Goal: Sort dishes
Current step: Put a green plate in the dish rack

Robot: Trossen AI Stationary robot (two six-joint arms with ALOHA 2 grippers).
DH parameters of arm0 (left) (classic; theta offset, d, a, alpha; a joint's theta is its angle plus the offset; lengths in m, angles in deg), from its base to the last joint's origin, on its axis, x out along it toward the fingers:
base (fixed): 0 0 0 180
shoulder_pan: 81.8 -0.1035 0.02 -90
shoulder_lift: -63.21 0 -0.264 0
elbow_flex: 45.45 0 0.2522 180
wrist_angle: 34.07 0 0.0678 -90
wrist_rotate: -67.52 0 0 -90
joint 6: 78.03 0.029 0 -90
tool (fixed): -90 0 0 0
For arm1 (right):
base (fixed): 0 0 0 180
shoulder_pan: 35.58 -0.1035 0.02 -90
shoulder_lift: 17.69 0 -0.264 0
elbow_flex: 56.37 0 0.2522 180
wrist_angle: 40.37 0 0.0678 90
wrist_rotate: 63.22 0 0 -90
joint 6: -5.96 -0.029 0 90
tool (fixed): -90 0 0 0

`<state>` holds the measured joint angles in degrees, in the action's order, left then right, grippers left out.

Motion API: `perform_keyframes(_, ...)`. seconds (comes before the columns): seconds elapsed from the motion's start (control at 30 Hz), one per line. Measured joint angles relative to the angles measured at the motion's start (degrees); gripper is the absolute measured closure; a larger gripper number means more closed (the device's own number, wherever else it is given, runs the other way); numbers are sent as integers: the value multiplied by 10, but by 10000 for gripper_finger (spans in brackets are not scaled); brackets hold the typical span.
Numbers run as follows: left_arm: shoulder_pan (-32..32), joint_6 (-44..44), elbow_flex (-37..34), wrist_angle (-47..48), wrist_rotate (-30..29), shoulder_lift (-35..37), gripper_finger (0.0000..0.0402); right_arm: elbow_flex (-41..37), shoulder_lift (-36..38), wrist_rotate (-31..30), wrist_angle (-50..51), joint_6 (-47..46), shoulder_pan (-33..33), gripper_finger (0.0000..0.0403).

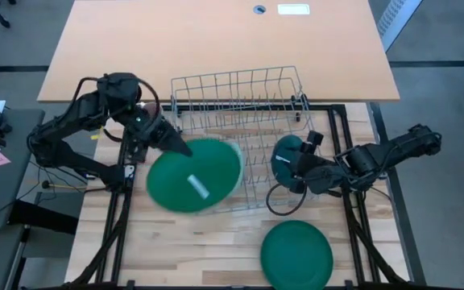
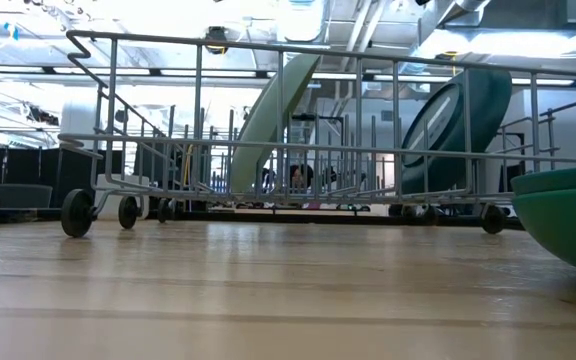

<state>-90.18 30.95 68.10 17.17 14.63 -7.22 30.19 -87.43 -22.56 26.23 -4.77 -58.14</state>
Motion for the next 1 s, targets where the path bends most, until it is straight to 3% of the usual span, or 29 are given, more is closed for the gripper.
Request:
perform_keyframes(0.1,5,66,0,-1,-48,-1,400,0,0,0,0,7,3,217)
perform_keyframes(0.33,21,120,0,-23,-82,-9,400,0,0,0,0,7,2,217)
perform_keyframes(0.57,24,116,0,-43,-108,-9,400,0,0,0,0,7,2,217)
perform_keyframes(0.8,23,89,0,-44,-195,-9,399,0,0,1,0,7,2,217)
perform_keyframes(1.0,23,79,0,-44,-202,-9,398,0,0,1,0,7,2,217)
